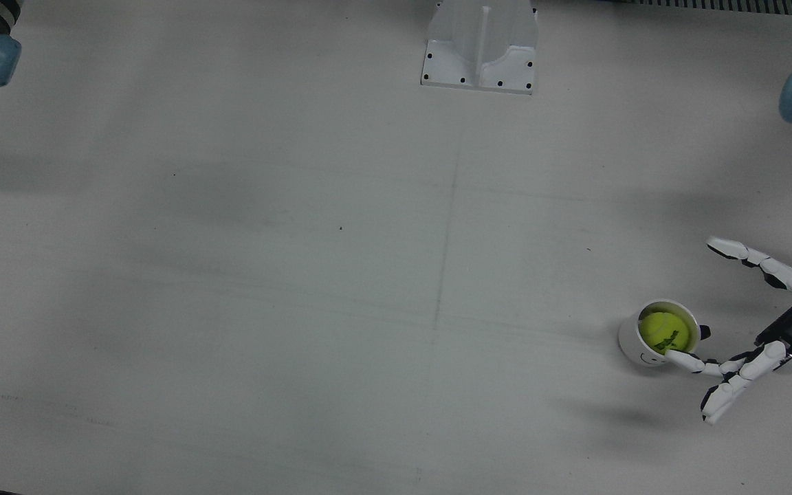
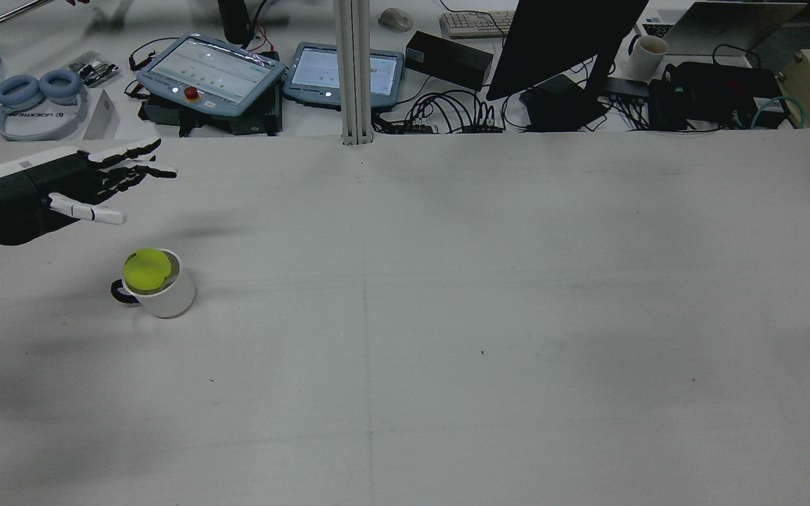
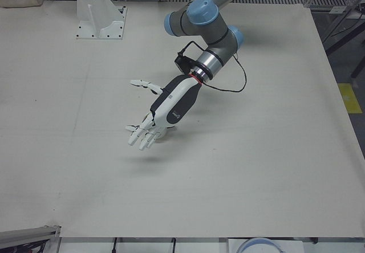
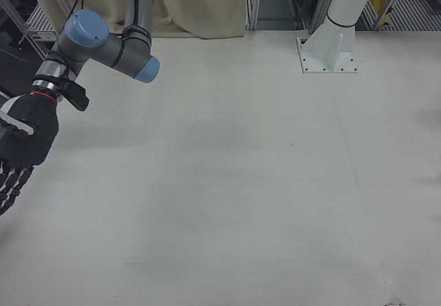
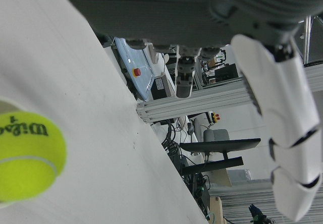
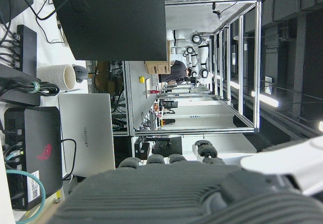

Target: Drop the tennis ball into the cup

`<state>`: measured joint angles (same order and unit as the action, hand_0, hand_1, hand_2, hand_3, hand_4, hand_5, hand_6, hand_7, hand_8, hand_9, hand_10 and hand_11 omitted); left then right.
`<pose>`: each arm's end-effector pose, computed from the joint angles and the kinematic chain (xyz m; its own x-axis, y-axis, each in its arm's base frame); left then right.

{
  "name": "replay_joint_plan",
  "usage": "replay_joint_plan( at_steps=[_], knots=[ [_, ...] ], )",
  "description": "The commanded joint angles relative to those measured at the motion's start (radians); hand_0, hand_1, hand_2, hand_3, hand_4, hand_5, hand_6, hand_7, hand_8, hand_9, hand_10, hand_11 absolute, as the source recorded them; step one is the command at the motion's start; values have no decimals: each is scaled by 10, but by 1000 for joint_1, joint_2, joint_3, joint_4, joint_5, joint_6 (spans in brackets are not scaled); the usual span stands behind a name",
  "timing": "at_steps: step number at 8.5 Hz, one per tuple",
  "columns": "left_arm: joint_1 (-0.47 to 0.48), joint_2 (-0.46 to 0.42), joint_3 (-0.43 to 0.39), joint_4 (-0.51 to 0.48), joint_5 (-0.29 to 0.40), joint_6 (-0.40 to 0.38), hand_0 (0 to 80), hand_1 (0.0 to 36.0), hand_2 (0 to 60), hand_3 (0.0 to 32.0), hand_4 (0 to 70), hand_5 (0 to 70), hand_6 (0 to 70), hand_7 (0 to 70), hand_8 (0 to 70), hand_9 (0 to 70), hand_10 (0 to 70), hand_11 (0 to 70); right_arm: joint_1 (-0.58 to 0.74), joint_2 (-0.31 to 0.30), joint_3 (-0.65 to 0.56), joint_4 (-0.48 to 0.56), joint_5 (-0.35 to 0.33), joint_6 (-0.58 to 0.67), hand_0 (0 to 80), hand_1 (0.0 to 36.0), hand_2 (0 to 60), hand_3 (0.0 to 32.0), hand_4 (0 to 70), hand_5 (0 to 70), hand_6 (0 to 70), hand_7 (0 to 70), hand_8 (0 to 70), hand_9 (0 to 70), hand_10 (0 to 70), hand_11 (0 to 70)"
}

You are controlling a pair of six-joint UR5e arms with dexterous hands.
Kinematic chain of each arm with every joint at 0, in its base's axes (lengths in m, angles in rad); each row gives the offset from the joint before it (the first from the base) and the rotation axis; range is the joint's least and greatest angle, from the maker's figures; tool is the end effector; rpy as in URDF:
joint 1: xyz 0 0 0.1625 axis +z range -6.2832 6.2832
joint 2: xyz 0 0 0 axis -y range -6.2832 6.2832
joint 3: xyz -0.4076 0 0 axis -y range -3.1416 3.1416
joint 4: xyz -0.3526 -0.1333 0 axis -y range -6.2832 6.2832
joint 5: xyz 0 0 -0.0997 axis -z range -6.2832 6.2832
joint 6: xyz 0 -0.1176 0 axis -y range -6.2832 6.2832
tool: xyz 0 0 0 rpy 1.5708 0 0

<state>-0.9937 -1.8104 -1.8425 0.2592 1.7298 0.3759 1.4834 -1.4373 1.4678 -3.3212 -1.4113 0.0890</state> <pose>0.1994 -0.5164 0.4535 -0.7418 -0.5439 -0.3922 0.1465 0.4394 -0.8863 0.1072 -0.5180 0.6716 -0.9945 -0.0832 -0.0644 0.0757 -0.1412 -0.9871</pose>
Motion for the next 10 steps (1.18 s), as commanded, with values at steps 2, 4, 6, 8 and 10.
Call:
replay_joint_plan(
  at_steps=[2,4,6,8,10],
  knots=[
    [-3,0,-9,-3,1,-9,430,158,176,0,59,1,2,159,0,17,0,0,0,0,0,-1,0,0,0,0,0,0,0,0,0,0,0,0,0,0],
    [-136,-99,-21,56,-13,-48,457,181,223,0,87,7,14,195,0,25,0,0,0,0,0,0,0,0,0,0,0,0,0,0,0,0,0,0,0,0],
    [-314,-241,183,57,-33,-45,471,203,182,0,0,11,9,130,0,12,0,0,0,0,0,0,0,0,0,0,0,0,0,0,0,0,0,0,0,0],
    [-419,-225,267,55,-35,-51,501,232,109,0,0,12,2,110,0,8,0,0,0,0,0,-1,0,0,0,0,0,0,0,0,0,0,0,0,0,0],
    [-468,-111,258,37,-33,-71,517,251,108,0,0,15,0,109,0,7,0,0,0,0,0,0,0,0,0,0,0,0,0,0,0,0,0,0,0,0]
  ],
)
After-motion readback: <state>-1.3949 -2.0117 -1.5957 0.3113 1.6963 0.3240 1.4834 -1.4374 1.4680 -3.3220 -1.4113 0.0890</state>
